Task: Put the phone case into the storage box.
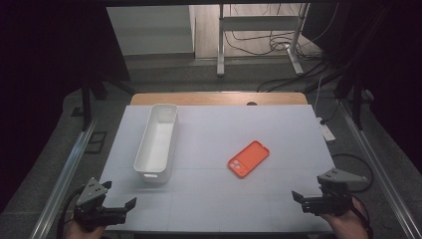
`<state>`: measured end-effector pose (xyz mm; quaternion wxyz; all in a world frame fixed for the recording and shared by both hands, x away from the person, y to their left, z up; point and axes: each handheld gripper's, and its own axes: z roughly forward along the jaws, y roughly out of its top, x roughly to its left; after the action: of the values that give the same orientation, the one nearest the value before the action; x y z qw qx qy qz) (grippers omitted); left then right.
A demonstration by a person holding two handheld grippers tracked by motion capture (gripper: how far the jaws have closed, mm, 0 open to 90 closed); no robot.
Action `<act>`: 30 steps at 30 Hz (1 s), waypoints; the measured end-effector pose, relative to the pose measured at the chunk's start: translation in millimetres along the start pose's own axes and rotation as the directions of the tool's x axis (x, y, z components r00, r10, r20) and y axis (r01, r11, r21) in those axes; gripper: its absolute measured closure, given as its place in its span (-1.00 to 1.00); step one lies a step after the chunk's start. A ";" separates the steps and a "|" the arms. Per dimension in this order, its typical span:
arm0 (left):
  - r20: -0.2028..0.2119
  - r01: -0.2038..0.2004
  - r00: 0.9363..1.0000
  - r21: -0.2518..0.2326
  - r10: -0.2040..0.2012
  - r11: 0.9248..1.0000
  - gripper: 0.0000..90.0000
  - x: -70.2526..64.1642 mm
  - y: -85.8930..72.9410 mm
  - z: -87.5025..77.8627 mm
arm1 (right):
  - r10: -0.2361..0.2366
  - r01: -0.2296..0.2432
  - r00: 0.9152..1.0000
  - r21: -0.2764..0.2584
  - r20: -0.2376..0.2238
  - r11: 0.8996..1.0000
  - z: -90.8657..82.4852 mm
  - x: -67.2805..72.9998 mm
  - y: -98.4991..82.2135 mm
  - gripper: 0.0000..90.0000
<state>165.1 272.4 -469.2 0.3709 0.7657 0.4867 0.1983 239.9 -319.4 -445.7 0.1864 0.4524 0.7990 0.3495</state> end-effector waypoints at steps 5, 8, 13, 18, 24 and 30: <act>-0.001 0.001 1.000 0.000 -0.001 1.000 -0.96 0.3 -0.1 -0.2 | -0.012 0.012 1.000 0.007 -0.006 1.000 3.3 1.8 2.8 -1.00; 0.001 0.002 1.000 0.000 -0.002 1.000 -0.96 0.5 -0.2 -0.3 | -0.021 0.021 1.000 0.011 -0.016 1.000 5.6 2.8 5.0 -1.00; 0.001 -0.007 1.000 0.007 0.007 1.000 -0.96 -0.3 0.1 0.4 | -0.030 0.030 0.999 0.019 -0.027 0.999 9.4 4.2 9.2 -1.00; 0.002 -0.008 1.000 0.008 0.008 1.000 -0.96 -0.4 0.1 0.4 | -0.038 0.039 0.998 0.024 -0.040 0.999 14.5 5.4 14.4 -1.00; 0.002 -0.004 1.000 0.006 0.004 1.000 -0.96 -0.1 -0.1 0.2 | -0.048 0.050 0.998 0.025 -0.049 0.998 20.0 6.9 20.3 -1.00; 0.001 -0.005 1.000 0.006 0.005 1.000 -0.96 -0.1 -0.1 0.1 | -0.054 0.056 0.997 0.026 -0.058 0.998 24.2 7.0 24.1 -1.00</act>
<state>165.1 272.2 -469.4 0.3682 0.7681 0.4853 0.1972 265.4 -295.7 -444.7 0.1667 0.4227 0.8209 0.3458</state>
